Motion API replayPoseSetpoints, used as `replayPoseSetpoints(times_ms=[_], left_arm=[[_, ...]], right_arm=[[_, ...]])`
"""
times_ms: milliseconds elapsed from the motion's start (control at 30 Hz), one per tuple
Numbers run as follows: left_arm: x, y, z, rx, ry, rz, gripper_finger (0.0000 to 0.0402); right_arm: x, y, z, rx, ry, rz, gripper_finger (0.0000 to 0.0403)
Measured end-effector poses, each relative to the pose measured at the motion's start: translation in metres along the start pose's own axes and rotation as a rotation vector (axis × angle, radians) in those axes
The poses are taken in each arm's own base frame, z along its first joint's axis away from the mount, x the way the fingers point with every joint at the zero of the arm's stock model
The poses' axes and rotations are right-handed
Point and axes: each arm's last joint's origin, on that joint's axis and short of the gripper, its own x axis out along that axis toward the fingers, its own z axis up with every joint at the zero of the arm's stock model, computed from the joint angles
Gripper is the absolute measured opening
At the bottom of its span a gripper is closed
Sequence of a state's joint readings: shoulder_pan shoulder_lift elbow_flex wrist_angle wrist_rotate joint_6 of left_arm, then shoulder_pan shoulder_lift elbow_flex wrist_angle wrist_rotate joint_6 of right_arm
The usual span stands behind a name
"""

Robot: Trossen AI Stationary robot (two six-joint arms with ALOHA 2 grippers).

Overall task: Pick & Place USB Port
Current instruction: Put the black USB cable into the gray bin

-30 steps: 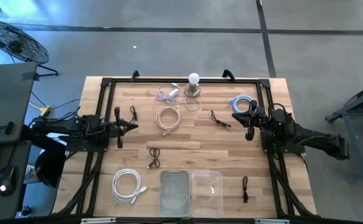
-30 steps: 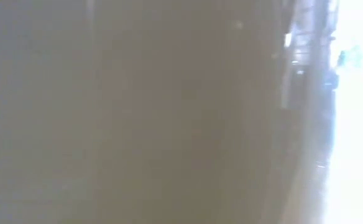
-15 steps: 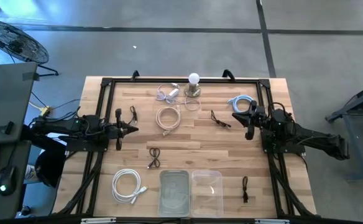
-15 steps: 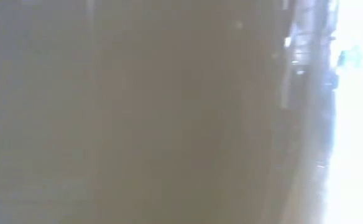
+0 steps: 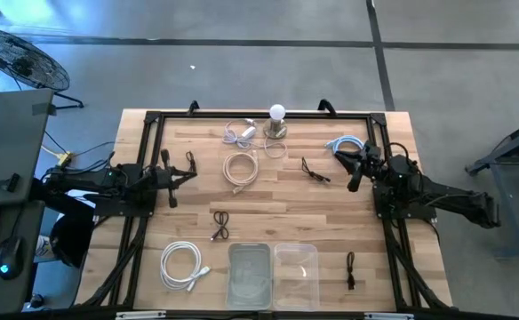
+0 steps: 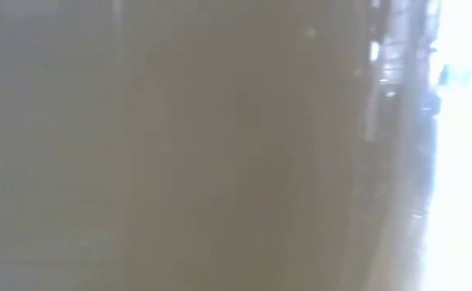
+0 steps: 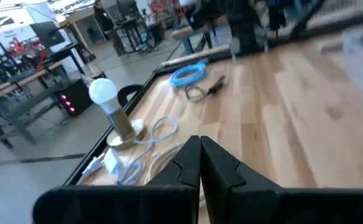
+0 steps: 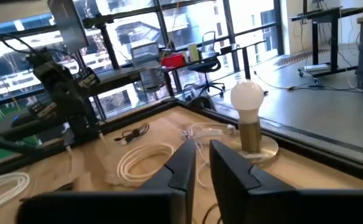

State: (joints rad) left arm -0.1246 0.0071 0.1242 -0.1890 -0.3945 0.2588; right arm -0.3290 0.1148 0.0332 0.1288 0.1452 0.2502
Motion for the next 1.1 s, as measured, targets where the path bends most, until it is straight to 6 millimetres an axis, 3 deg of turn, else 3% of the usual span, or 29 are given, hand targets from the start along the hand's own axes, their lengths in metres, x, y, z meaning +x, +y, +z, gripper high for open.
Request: replayPoseSetpoints(times_ms=[300, 467, 867, 1100], left_arm=[[-0.008, 0.011, 0.039, -0.095, -0.080, -0.075, 0.0037], [-0.008, 0.019, 0.068, -0.069, 0.029, -0.095, 0.0043], [-0.008, 0.046, 0.174, -0.087, 0.257, -0.168, 0.0044], [0.006, 0.046, 0.201, -0.047, 0.360, -0.202, 0.0061]], right_arm=[[0.010, 0.015, 0.048, -0.031, -0.015, 0.027, 0.0108], [0.028, 0.030, 0.083, -0.090, 0.063, 0.054, 0.0117], [0.051, 0.070, 0.190, -0.217, 0.221, 0.043, 0.0118], [0.057, 0.089, 0.213, -0.240, 0.269, 0.065, 0.0118]])
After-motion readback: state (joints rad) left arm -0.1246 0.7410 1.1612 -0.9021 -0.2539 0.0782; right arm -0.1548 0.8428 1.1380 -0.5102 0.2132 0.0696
